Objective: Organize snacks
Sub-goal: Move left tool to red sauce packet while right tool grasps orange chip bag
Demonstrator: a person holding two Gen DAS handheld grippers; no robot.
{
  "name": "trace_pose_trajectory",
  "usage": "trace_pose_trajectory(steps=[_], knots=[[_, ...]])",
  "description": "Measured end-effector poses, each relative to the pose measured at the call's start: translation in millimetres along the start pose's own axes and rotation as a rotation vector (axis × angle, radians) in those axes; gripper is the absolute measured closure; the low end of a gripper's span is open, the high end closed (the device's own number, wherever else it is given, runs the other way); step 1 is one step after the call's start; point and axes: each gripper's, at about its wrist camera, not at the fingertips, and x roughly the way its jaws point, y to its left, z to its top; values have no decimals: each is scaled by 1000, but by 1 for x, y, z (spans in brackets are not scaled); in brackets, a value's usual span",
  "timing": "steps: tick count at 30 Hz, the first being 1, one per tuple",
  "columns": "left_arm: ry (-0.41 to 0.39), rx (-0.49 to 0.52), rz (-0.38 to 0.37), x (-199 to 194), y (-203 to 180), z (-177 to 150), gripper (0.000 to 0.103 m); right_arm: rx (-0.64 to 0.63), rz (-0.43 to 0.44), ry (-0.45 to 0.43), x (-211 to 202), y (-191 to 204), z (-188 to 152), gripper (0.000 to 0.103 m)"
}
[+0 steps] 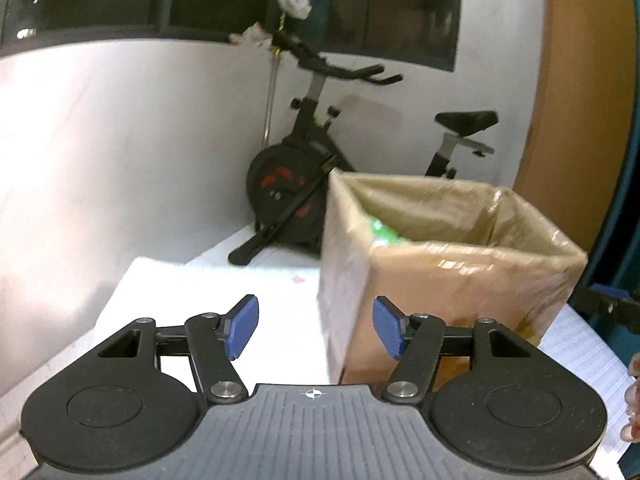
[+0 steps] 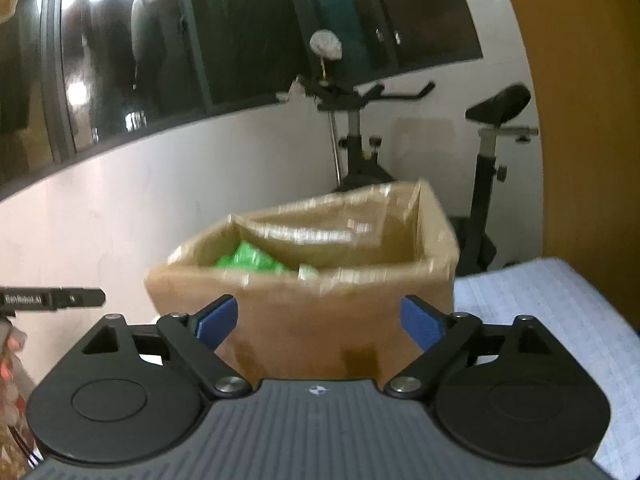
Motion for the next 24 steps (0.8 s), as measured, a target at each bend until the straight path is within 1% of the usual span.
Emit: trace_pose_trajectory(steps=[2, 5, 9, 11, 15, 18, 21, 24], knots=[[14, -24, 7, 0, 8, -9, 37, 12, -12, 59, 10, 1, -12, 10], [35, -51, 2, 3, 16, -19, 36, 28, -27, 124, 22, 3, -30, 10], [65, -65, -4, 5, 25, -39, 36, 34, -48, 232, 44, 7, -52, 9], [80, -70, -6, 9, 26, -46, 36, 17, -62, 280, 54, 9, -63, 6], [113, -83, -10, 14, 28, -61, 36, 12, -96, 360, 70, 6, -84, 5], [142, -89, -9, 18, 30, -69, 36, 22, -87, 421, 80, 5, -97, 5], [161, -95, -6, 19, 33, -76, 36, -5, -85, 456, 90, 8, -107, 5], [172, -99, -8, 21, 32, -78, 36, 5, -64, 495, 101, 8, -116, 5]])
